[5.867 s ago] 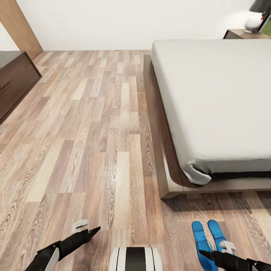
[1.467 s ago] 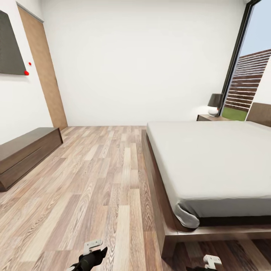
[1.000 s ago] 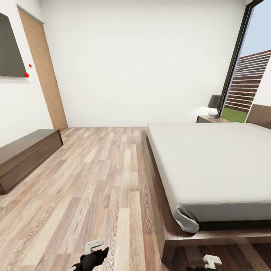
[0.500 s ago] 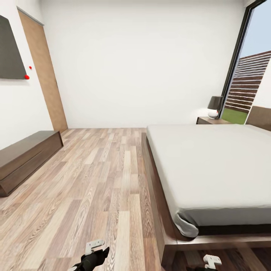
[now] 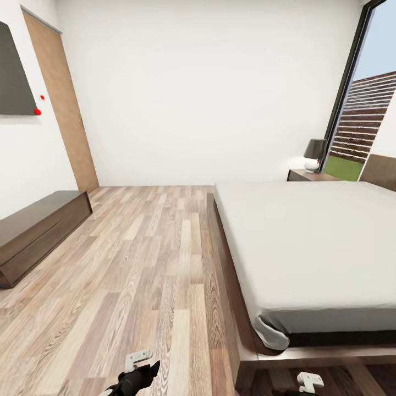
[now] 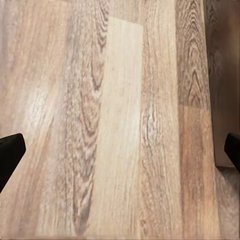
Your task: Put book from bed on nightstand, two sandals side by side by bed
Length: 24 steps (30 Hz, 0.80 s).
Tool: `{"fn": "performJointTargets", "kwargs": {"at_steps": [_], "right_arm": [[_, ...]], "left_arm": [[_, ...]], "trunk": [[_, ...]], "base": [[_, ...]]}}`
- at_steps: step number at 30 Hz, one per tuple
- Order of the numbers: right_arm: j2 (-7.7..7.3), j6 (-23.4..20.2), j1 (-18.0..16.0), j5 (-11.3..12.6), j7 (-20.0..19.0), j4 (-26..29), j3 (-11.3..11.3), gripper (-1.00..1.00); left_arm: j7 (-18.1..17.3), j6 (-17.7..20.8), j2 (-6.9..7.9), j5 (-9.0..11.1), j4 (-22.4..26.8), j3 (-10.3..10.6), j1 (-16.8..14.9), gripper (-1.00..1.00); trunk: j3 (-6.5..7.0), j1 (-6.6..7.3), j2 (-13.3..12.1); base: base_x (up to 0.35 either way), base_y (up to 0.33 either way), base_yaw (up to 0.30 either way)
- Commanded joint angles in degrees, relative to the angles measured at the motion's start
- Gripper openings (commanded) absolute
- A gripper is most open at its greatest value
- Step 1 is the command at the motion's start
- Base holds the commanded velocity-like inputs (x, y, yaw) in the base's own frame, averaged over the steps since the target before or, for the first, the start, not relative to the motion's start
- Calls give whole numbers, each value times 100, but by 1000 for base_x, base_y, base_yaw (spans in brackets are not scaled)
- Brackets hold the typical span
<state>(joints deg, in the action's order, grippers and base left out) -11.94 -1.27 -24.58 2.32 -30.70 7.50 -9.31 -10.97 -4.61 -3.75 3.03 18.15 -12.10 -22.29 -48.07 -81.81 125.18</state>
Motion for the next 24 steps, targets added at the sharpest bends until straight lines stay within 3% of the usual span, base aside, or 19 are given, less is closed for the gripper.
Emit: {"fn": "performJointTargets", "kwargs": {"at_steps": [1, 24], "right_arm": [[-1, -13, -3, 23, -25, -3, -18, 100], [-1, -13, -3, 23, -25, -3, -18, 100]], "left_arm": [[-36, -5, -3, 31, -5, -30, -3, 100], [-36, -5, -3, 31, -5, -30, -3, 100]], "trunk": [[11, 24, -39], [419, 529, -962]], "base": [[0, 0, 0], [0, 0, 0]]}}
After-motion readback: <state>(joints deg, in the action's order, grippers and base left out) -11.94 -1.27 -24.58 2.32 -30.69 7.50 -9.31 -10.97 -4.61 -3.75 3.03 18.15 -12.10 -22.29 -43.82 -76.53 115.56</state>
